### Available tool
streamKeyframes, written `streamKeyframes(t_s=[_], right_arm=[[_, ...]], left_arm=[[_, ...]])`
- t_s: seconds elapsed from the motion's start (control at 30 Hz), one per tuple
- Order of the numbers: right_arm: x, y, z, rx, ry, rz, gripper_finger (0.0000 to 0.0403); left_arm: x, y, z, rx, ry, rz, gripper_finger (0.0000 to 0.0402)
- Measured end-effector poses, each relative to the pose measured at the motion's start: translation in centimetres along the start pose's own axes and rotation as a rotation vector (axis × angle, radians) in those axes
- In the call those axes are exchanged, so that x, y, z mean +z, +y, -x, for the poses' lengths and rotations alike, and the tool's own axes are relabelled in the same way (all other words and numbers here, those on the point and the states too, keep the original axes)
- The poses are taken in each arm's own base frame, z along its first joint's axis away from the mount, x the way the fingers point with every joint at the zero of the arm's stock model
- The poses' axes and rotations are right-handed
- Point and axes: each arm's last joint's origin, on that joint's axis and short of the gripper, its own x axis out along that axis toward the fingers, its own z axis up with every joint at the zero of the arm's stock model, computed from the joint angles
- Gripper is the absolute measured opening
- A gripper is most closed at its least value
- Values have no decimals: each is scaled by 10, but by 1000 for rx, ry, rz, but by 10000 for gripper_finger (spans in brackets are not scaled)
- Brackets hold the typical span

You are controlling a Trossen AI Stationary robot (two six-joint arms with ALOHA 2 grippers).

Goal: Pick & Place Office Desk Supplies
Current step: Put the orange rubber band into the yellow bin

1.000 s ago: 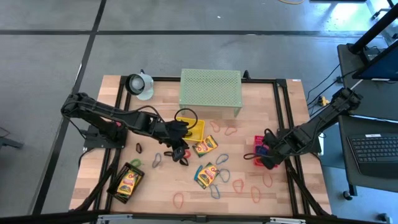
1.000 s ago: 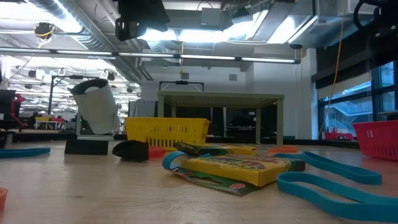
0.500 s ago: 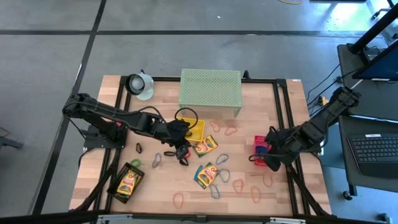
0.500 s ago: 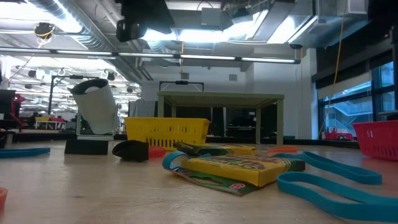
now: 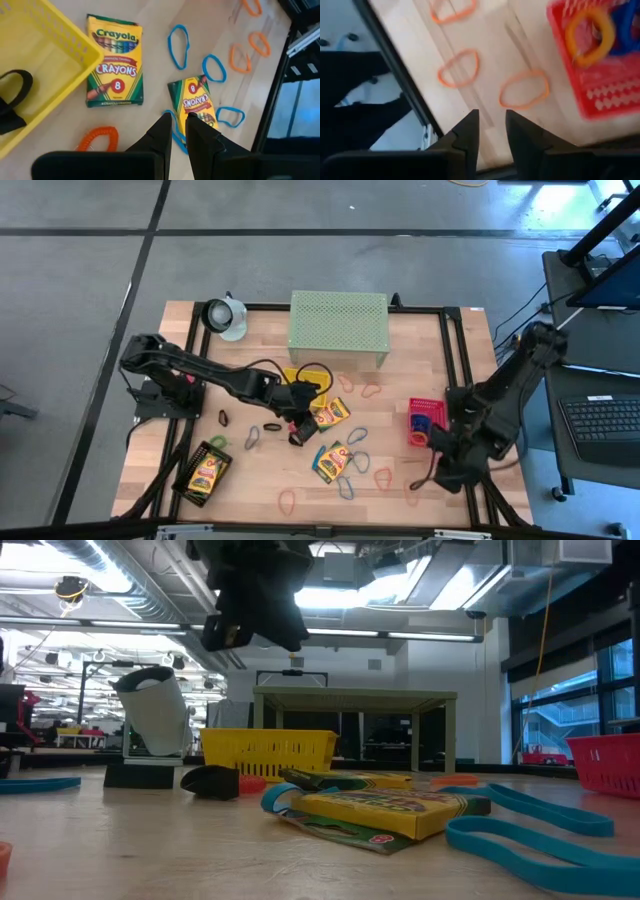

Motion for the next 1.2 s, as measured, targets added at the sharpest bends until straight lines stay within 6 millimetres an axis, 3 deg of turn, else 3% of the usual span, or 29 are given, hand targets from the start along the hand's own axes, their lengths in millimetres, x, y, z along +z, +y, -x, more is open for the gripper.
streamKeyframes(t_s=[0.17,0.4,0.7,0.87,1.2], right_arm=[[-11,9,-22,-64,-4,-131,110],[-10,20,-57,-155,-40,-339,140],[1,21,-95,-273,-91,-553,130],[6,19,-105,-315,-105,-587,114],[5,17,-105,-333,-108,-619,93]], left_arm=[[0,0,0,1,1,-87,47],[-1,0,0,-8,17,-197,47],[1,-1,6,-20,2,-288,47],[1,-1,6,-24,4,-303,47],[-1,-2,6,-81,50,-332,47]])
